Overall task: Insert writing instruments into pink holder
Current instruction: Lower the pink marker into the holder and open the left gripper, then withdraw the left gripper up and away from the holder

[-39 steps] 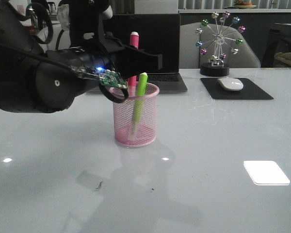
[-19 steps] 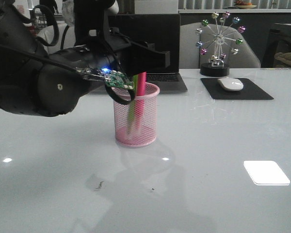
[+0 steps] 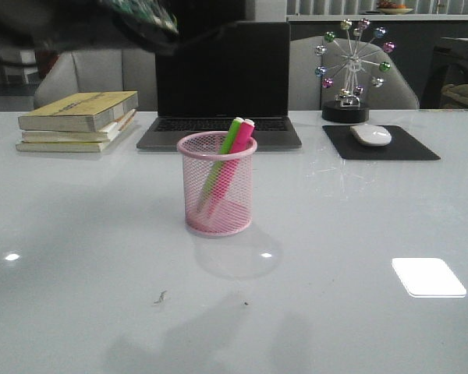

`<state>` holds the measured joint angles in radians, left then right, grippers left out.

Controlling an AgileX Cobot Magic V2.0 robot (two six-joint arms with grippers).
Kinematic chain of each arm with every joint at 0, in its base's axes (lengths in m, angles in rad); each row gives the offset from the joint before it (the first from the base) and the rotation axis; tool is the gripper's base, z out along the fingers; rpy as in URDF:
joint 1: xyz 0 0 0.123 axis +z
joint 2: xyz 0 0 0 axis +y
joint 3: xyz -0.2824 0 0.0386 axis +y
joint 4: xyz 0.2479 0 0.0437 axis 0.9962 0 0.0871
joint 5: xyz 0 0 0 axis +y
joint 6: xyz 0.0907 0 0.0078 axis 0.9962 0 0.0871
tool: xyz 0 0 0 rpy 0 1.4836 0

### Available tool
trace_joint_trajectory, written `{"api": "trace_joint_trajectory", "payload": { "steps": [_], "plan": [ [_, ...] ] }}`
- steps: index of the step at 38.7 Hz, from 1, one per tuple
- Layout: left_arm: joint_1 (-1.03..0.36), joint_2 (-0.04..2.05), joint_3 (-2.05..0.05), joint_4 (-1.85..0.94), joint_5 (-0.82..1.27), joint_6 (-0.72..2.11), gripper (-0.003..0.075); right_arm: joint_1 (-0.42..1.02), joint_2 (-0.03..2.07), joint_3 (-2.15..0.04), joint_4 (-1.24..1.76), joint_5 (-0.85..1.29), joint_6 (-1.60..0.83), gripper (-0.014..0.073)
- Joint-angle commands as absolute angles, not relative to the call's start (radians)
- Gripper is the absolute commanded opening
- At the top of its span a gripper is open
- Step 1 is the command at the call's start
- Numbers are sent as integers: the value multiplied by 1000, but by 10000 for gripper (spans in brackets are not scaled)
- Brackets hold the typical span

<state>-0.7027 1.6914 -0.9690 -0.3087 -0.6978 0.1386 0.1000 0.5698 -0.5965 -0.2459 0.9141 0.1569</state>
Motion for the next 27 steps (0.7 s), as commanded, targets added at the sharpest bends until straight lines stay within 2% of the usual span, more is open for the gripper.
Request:
{"api": "trace_joint_trajectory", "payload": {
  "steps": [1,16,27],
  "plan": [
    [-671,1566,-990,-307,-755,181,386,93,577,-623,-276,854,155,441],
    [-513,1283,-986,-307,-486,364,386,93,577,-623,-276,842,155,441],
    [-356,1069,-887,-307,-404,364,386,93,577,-623,-276,839,155,441]
  ]
}}
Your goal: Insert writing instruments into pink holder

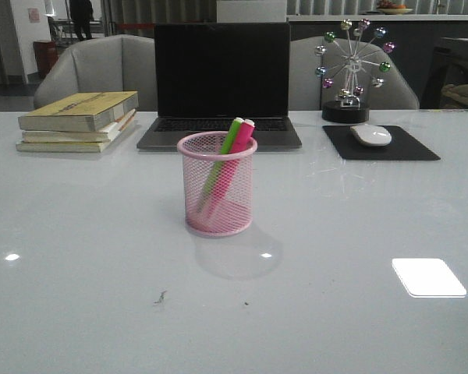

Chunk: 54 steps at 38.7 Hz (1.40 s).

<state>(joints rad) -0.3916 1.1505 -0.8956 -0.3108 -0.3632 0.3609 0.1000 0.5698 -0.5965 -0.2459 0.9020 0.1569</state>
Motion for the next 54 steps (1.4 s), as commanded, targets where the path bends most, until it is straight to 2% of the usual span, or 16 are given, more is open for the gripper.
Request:
{"api": "trace_joint_trajectory", "payload": {
  "steps": [1,12,23,33,42,45,54],
  "plan": [
    [-342,1052,-869,-307,-397,364,386,93,577,-623,-276,838,155,441],
    [-239,811,-680,-307,-257,364,386,93,577,-623,-276,837,155,441],
    [-164,581,-592,-307,16,364,384,93,577,-623,-276,804,155,441],
    [-112,482,-587,-288,246,364,384,93,577,-623,-276,778,155,441],
    [-79,466,-587,-273,284,364,384,93,577,-623,-276,756,155,428],
    [-79,466,-587,-273,284,364,384,93,577,-623,-276,735,155,377],
    [-79,466,-587,-273,274,364,384,93,577,-623,-276,698,155,63]
  ]
}}
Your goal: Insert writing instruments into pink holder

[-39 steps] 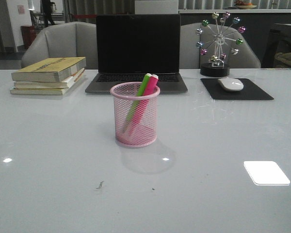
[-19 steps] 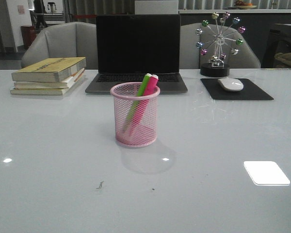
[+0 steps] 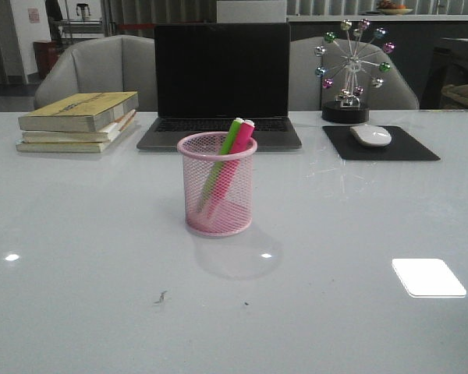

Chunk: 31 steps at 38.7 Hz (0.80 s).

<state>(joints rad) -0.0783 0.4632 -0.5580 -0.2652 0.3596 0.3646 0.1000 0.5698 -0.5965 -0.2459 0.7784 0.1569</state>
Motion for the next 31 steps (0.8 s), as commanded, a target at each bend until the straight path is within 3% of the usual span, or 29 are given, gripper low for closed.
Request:
{"api": "trace_joint_trajectory", "payload": {
  "steps": [1,31],
  "plan": [
    [-79,466,-587,-273,274,364,384,93,577,-623,-276,697,155,44],
    [-79,466,-587,-273,274,364,384,93,576,-623,-276,704,155,58]
  ]
}}
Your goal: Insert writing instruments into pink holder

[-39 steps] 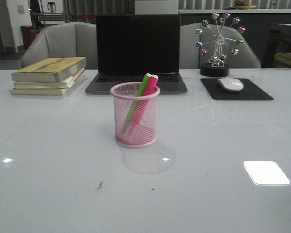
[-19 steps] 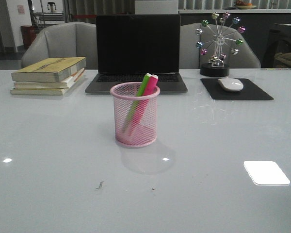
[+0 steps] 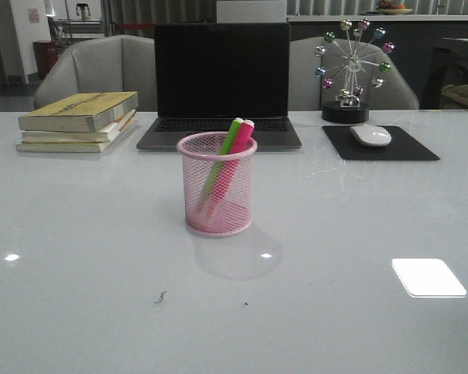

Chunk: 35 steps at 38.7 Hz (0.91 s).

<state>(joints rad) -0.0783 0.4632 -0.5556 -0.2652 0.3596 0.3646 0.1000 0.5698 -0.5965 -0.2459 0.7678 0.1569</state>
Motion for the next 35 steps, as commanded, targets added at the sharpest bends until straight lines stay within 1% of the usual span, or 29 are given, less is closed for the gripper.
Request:
{"api": "trace_joint_trajectory", "payload": {
  "steps": [1,6,13,18,23,35],
  "plan": [
    [-79,466,-587,-273,274,364,384,93,576,-623,-276,704,155,58],
    [-79,466,-587,-273,274,364,384,93,562,-623,-225,706,155,58],
    [-79,466,-587,-273,274,364,384,93,470,-623,-24,707,155,58],
    [-79,466,-587,-273,274,364,384,93,411,-619,-11,674,154,58],
    [-79,466,-587,-273,274,364,384,93,352,-561,-13,533,140,58],
    [-79,466,-587,-273,274,364,384,93,233,-305,-12,194,105,58]
  ]
}}
